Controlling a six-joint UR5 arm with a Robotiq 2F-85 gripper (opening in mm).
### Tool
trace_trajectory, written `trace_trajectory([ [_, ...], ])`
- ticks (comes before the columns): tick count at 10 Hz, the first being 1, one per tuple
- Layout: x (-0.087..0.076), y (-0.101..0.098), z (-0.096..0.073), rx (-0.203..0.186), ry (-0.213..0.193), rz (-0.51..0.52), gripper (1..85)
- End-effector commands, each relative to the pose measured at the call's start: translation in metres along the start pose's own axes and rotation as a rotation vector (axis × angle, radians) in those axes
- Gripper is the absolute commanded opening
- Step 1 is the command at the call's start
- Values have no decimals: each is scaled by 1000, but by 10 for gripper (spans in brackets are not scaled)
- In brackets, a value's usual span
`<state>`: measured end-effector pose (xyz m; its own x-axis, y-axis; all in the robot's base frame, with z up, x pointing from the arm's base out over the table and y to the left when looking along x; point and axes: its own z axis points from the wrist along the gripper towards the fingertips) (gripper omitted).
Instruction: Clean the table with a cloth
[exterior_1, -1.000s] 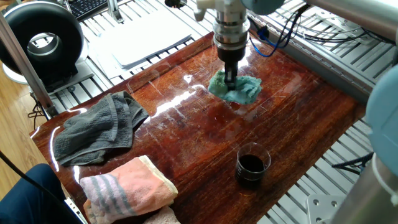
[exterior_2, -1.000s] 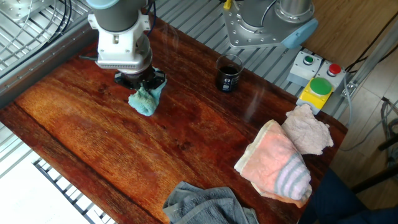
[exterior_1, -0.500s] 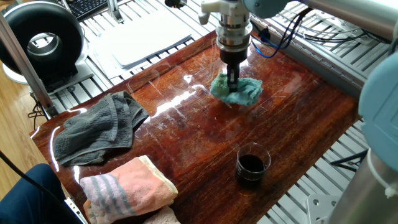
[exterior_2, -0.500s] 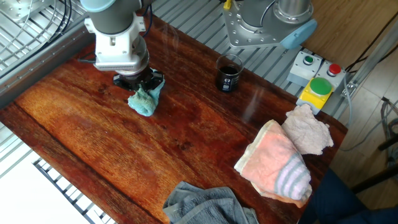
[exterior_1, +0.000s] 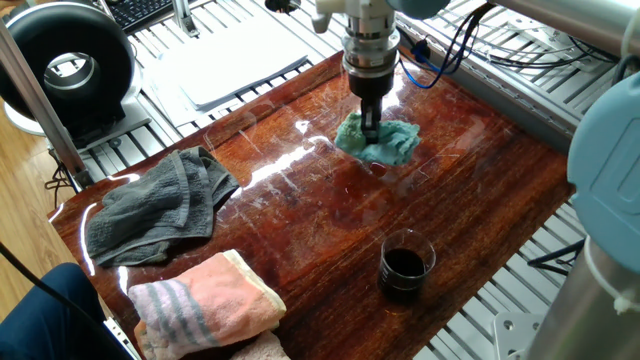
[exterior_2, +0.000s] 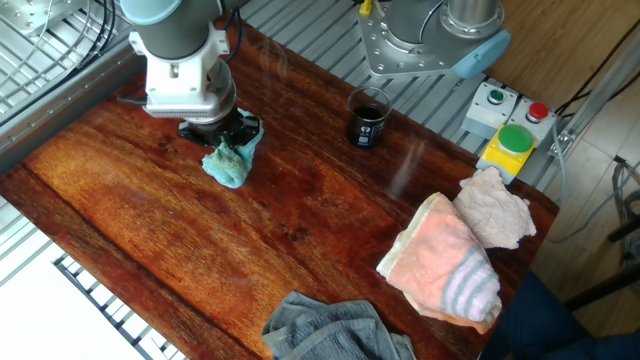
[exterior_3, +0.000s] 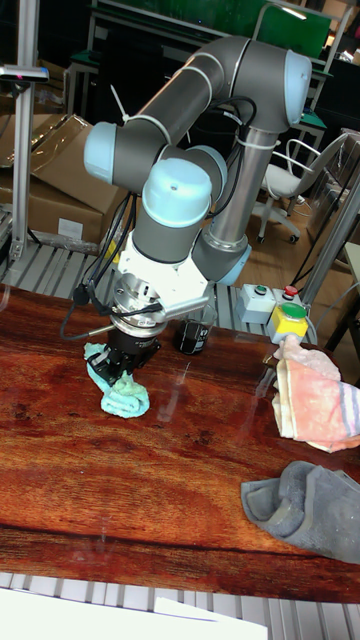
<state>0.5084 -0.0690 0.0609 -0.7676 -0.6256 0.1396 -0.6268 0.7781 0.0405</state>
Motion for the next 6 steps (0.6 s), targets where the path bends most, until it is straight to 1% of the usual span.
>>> trace_trajectory([
  [1,-2,2,-2,-9,-9,22,13],
  [3,-5,5,-2,-22,-23,33,13],
  [4,-2,1,-2,-7,-12,13,13],
  [5,-2,0,-2,-1,-10,32,13],
  [6,-1,-9,-2,34,-9,57,13],
])
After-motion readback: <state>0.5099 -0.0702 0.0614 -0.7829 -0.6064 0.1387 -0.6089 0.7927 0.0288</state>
